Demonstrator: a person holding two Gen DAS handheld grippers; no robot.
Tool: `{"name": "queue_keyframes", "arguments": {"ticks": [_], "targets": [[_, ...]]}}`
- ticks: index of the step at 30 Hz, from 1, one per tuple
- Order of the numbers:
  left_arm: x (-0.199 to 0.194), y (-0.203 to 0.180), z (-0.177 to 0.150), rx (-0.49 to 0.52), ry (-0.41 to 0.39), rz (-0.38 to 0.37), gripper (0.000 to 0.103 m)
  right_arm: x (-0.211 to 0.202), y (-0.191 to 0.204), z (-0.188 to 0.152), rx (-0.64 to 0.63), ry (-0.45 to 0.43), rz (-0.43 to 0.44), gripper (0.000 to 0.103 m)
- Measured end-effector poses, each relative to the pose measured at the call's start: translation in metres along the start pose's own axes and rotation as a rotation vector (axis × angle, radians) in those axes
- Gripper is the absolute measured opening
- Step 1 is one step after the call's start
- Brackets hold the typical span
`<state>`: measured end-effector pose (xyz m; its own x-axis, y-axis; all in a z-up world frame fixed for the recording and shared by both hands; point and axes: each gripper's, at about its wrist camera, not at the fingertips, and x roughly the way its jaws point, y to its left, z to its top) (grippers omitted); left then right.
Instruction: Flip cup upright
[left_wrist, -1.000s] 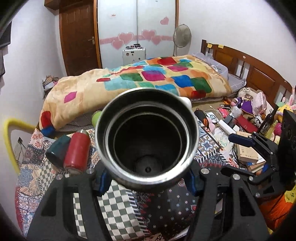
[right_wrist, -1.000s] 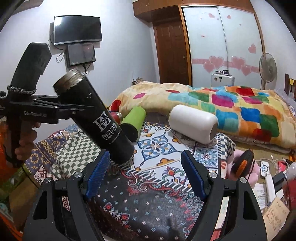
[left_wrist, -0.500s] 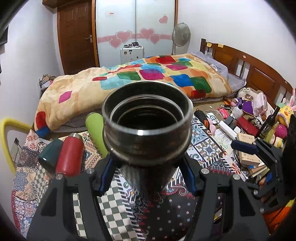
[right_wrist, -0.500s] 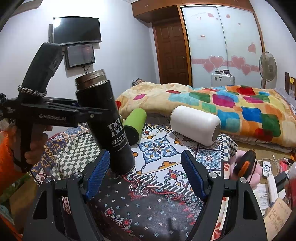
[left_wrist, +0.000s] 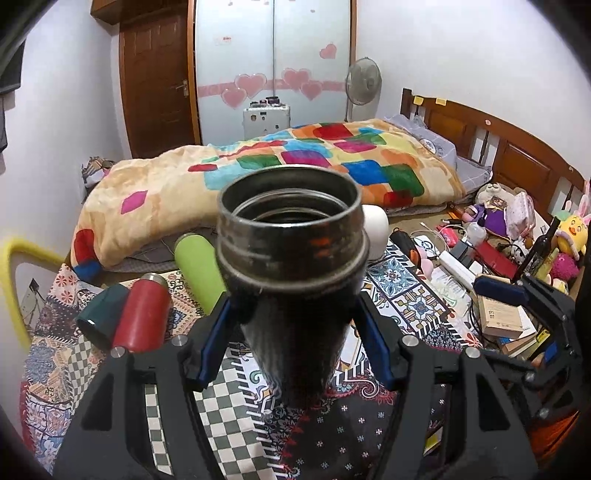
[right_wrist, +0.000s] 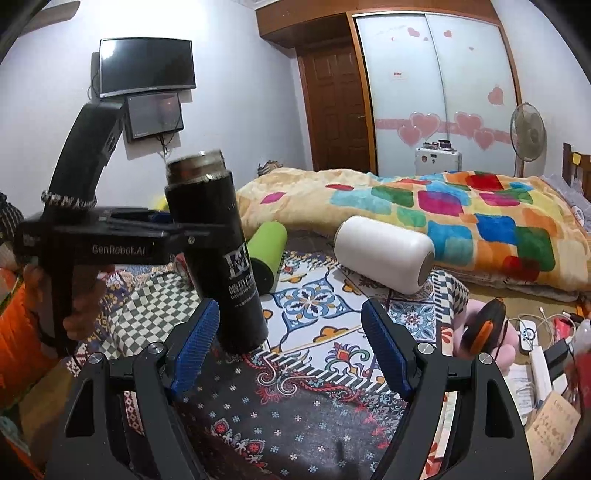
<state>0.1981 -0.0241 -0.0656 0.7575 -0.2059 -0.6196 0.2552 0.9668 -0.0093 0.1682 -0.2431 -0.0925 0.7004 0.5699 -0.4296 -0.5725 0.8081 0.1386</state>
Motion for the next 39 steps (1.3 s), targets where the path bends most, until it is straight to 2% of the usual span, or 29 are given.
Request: {"name": "queue_keyframes", "arguments": {"ticks": [6, 14, 17, 23, 24, 25, 27, 30, 31, 33, 39], "targets": [[-0.042, 0.000, -0.008, -0.017, -0.076, 0.019, 0.064, -0.026, 0.013, 0.014, 0.001, -0.066, -0.021, 0.077], [-0.134, -0.010, -0.025, -0.060, -0.312, 0.068, 0.064, -0.081, 0.049, 0.033, -0.003, -0.213, -0.031, 0.077], [-0.168, -0.018, -0.032, -0.060, -0.401, 0.116, 0.064, -0.104, 0.067, 0.036, -0.017, -0.274, -0.057, 0.078], [-0.216, -0.028, -0.047, -0.071, -0.520, 0.177, 0.069, -0.135, 0.092, 0.039, -0.015, -0.364, -0.100, 0.081], [-0.224, -0.030, -0.051, -0.071, -0.543, 0.195, 0.071, -0.139, 0.096, 0.038, -0.015, -0.371, -0.105, 0.084], [-0.228, -0.031, -0.053, -0.070, -0.556, 0.205, 0.073, -0.140, 0.098, 0.038, -0.015, -0.377, -0.111, 0.087], [-0.238, -0.034, -0.059, -0.071, -0.579, 0.220, 0.086, -0.145, 0.105, 0.037, -0.013, -0.392, -0.132, 0.091], [-0.246, -0.038, -0.066, -0.072, -0.595, 0.225, 0.092, -0.151, 0.111, 0.032, -0.003, -0.412, -0.156, 0.103], [-0.248, -0.040, -0.069, -0.068, -0.598, 0.229, 0.093, -0.153, 0.113, 0.031, -0.002, -0.417, -0.168, 0.103], [-0.252, -0.042, -0.074, -0.067, -0.605, 0.231, 0.103, -0.155, 0.116, 0.028, -0.005, -0.416, -0.181, 0.103], [-0.255, -0.042, -0.082, -0.084, -0.607, 0.220, 0.103, -0.156, 0.123, 0.022, -0.017, -0.409, -0.213, 0.103]]}}
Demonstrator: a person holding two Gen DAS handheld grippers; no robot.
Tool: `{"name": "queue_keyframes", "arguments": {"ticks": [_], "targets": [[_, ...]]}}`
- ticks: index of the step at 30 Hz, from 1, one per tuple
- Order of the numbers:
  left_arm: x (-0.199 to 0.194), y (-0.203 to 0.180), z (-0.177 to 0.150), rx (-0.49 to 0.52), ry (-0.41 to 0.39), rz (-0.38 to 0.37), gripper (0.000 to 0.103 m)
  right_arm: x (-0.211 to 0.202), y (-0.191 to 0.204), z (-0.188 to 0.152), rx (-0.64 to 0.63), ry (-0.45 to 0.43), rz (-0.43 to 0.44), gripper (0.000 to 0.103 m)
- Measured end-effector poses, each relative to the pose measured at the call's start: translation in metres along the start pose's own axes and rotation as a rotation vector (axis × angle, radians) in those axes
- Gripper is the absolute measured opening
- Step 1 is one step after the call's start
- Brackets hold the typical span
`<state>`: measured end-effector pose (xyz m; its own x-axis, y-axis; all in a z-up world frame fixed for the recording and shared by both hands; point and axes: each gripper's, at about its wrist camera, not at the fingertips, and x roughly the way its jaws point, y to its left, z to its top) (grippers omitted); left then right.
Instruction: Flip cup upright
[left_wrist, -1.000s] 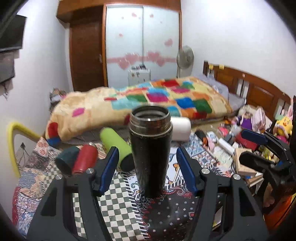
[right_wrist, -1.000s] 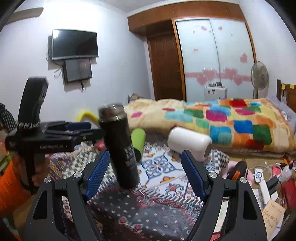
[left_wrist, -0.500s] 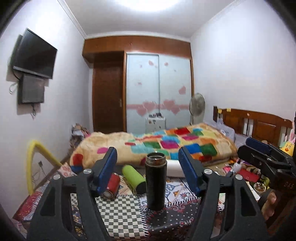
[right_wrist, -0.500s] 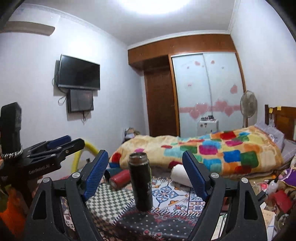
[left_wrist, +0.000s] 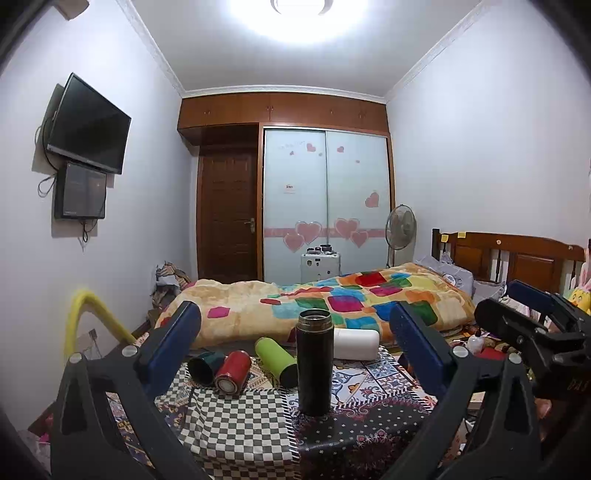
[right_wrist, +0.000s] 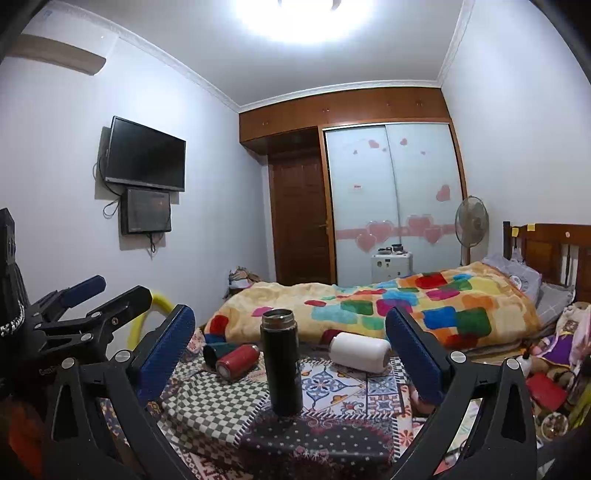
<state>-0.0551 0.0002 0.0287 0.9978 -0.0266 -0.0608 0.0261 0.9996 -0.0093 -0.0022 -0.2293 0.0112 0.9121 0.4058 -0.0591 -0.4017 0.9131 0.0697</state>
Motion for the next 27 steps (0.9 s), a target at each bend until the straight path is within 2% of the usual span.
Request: {"name": "queue_keyframes", "arguments": {"ticks": [27], "targets": [[0.0049, -0.0019, -0.0073, -0.006, 0.028, 0.002, 0.103, -0.0070, 0.0025, -0.0044, -0.003, -0.001, -0.028, 0.103]]}}
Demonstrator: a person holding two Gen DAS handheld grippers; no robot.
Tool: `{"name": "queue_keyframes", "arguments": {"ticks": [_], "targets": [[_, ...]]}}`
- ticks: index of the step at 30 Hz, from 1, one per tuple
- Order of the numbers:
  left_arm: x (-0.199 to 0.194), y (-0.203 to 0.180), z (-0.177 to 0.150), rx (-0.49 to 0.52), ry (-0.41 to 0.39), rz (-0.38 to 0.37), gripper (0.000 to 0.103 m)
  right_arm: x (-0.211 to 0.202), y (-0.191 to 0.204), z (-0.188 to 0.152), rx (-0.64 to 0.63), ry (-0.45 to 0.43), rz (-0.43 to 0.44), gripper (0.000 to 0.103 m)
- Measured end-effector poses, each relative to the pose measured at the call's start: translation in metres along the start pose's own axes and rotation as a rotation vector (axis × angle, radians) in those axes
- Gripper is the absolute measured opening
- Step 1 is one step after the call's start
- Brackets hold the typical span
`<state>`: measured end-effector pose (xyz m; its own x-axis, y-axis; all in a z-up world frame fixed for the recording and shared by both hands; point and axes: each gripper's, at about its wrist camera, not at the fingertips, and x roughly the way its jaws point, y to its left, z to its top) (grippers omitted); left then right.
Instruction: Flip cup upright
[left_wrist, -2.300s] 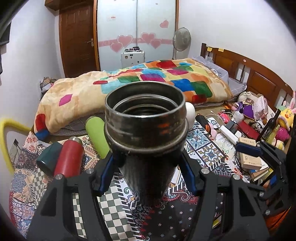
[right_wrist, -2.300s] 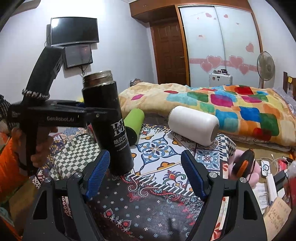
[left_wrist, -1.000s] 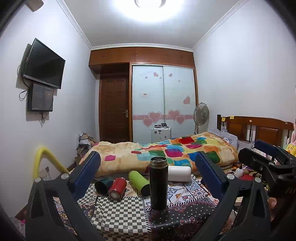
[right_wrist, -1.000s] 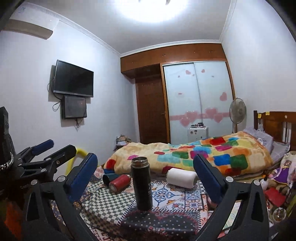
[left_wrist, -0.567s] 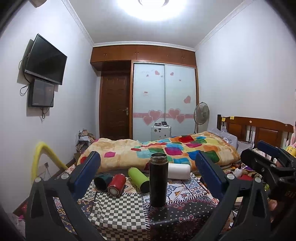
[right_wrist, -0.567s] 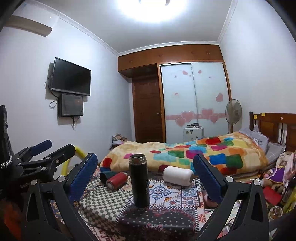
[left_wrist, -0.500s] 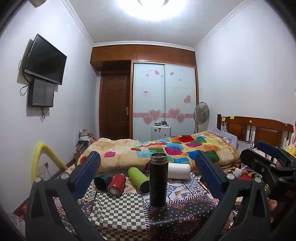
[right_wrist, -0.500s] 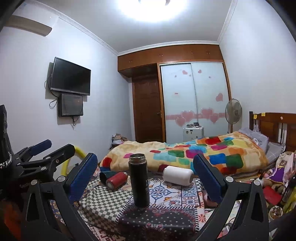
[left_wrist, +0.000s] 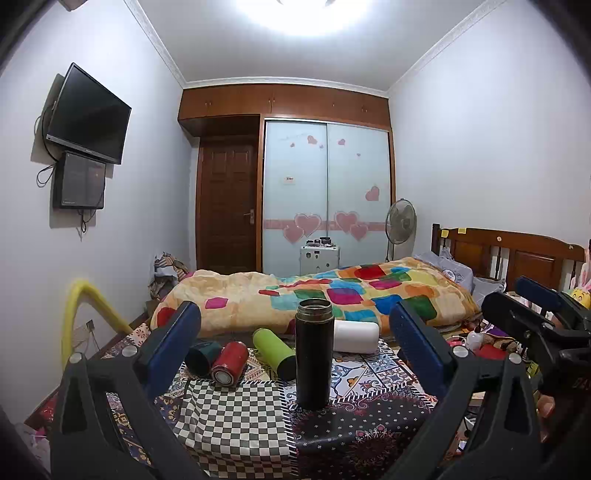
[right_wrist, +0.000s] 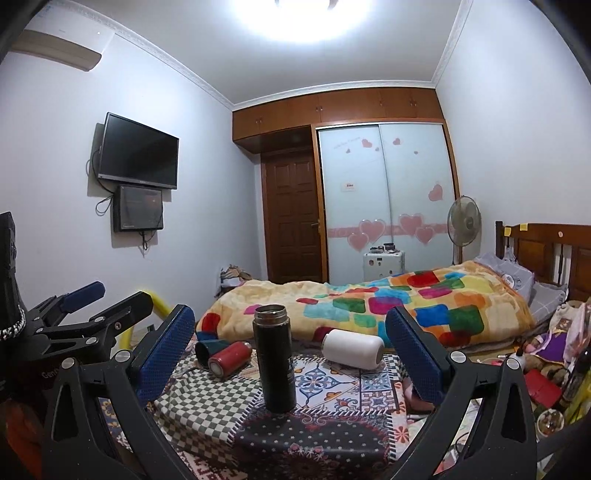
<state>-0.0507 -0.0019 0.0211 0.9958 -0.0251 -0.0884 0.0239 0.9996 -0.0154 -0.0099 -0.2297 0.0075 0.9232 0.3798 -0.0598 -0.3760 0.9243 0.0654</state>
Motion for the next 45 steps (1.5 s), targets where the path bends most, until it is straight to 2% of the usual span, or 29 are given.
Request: {"name": "queue_keyframes", "arguments": {"ticks": [45], "targets": [[0.012, 0.000, -0.006, 0.007, 0.032, -0.016, 0.103, 0.004, -0.002, 0.001, 0.005, 0.008, -0.008, 0.103]]}}
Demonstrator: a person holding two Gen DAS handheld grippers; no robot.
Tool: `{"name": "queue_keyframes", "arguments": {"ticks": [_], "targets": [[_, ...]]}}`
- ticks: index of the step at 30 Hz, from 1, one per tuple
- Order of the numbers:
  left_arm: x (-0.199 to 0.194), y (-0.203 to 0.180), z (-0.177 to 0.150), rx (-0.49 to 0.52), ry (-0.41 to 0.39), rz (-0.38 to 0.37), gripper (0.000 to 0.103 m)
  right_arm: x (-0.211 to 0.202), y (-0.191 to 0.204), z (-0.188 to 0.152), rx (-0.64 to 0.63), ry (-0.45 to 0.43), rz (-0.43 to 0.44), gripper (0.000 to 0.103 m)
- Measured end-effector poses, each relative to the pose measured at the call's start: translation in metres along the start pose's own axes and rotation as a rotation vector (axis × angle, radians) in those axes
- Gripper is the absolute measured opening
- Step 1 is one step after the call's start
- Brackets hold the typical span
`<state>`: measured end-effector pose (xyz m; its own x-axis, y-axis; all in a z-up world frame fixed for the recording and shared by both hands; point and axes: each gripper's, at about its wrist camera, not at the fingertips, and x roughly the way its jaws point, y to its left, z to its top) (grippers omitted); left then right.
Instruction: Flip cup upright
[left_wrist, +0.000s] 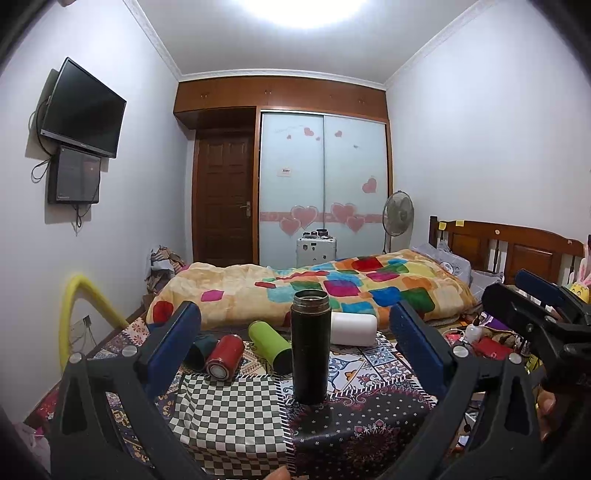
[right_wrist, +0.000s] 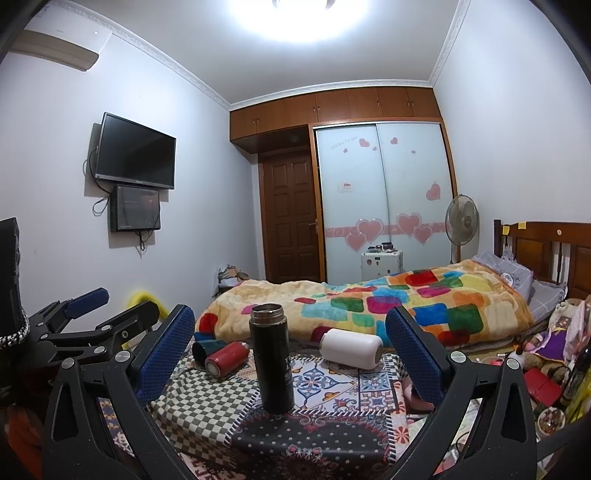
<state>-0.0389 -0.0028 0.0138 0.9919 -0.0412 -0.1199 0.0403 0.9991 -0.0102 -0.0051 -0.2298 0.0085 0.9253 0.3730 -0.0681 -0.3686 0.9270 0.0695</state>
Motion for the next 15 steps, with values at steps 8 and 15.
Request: {"name": "queue_keyframes", "arguments": {"ticks": [8, 15], "targets": [[0.0014, -0.0017, -0.0019, 0.005, 0.008, -0.007, 0.103, 0.0020, 0.0010, -0.0007, -0.002, 0.004, -0.002, 0.103], [0.0024, 0.0009, -0.0021, -0.008, 0.010, 0.000, 0.103, 0.0039, 0.0020, -0.0035, -0.004, 0.006, -0.003, 0.103]]}}
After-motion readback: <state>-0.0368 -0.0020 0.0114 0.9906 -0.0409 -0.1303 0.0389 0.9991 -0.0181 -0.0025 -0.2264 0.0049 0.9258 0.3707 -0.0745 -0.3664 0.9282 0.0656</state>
